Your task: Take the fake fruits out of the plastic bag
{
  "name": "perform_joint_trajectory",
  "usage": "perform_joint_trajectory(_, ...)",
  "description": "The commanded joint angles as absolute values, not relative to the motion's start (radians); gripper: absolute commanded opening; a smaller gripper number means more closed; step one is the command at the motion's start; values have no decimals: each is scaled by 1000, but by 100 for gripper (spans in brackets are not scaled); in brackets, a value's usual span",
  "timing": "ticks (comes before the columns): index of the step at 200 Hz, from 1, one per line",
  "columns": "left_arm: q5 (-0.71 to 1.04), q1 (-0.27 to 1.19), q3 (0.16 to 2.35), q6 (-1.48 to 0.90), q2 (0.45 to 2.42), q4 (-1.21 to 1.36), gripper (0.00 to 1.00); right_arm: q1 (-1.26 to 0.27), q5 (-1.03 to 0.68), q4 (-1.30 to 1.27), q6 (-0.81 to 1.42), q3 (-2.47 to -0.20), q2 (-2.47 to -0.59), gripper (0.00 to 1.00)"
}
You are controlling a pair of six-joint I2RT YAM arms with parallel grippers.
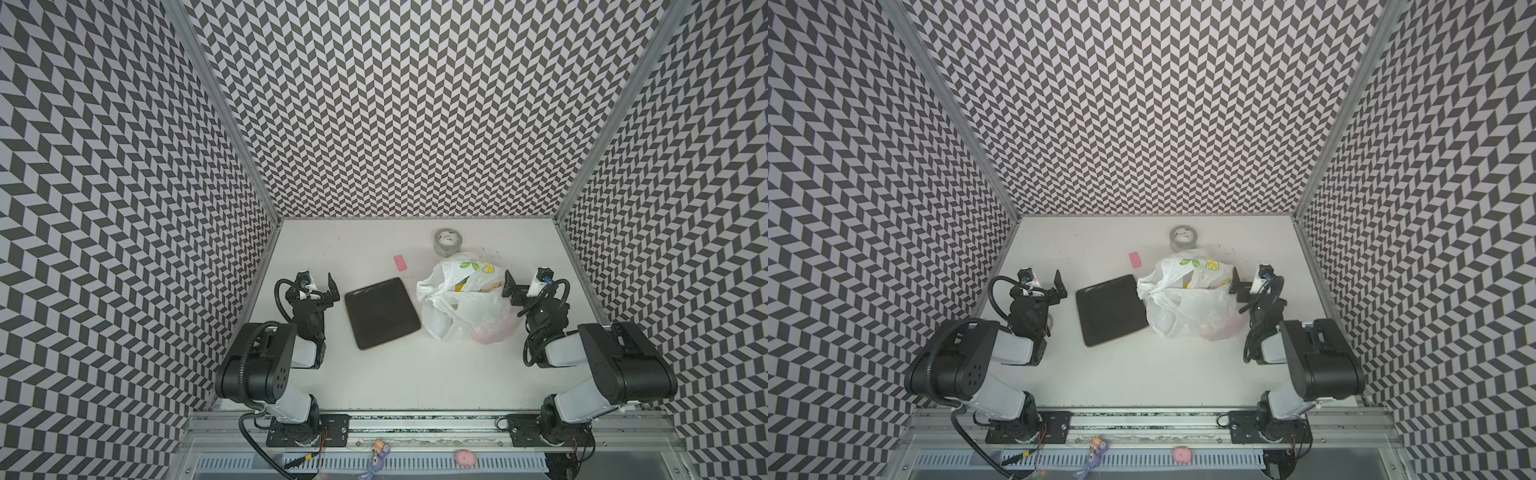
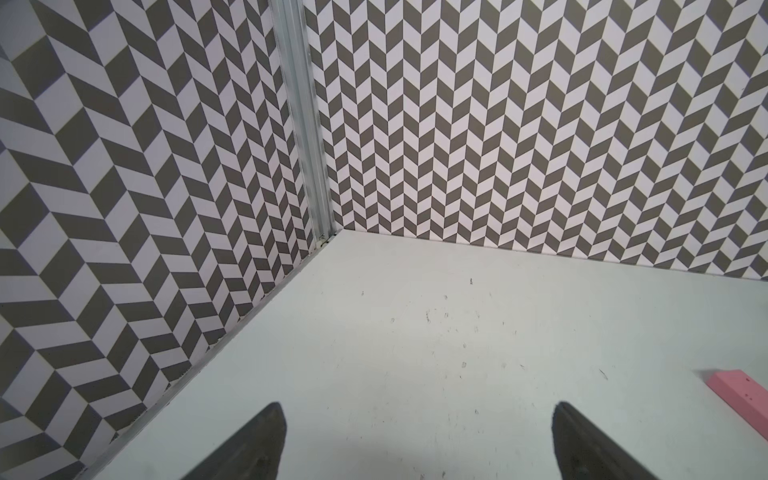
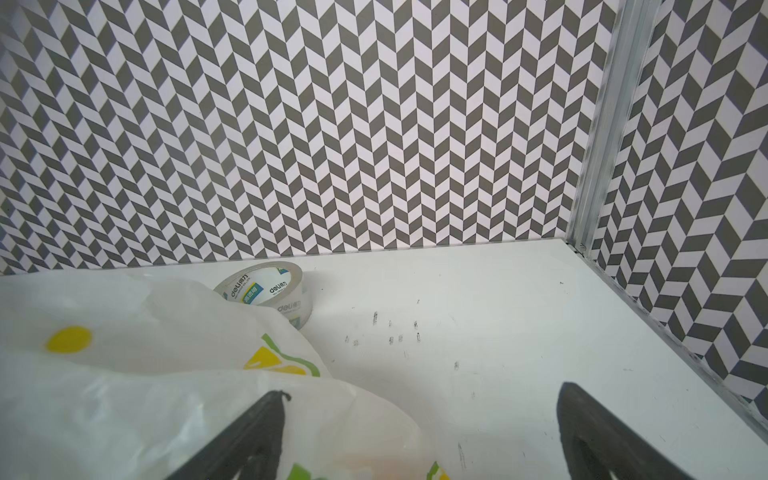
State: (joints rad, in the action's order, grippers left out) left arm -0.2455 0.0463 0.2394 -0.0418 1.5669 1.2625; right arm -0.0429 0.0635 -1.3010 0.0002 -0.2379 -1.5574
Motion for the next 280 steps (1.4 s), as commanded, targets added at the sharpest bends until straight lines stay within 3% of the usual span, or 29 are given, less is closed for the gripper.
perform_joint_trajectory(1,-252,52,234,-33,1560,1292,100,-45,80,-1324,-8,-244,-1562,99)
perform_joint_trajectory(144,-227,40,232,-37,1557,1290,100,-43,76,-1310,-7,-246,-1555,99)
perform_joint_trajectory(161,-203,30,214,-39,1544,1321,99,-44,152,-1284,24,-250,-1506,99)
perform_joint_trajectory(206,-161,37,261,-19,1301,1036,98,-44,190,-905,82,-290,-1170,99)
perform_joint_trajectory(234,-69,38,382,-78,1146,709,98,-43,306,-353,425,-494,-1031,99)
perform_joint_trajectory(256,102,62,542,-126,1085,418,99,-43,183,-11,517,-667,-1016,95)
perform_joint_trajectory(280,214,192,669,-104,1048,259,98,-44,-45,220,531,-788,-1007,91)
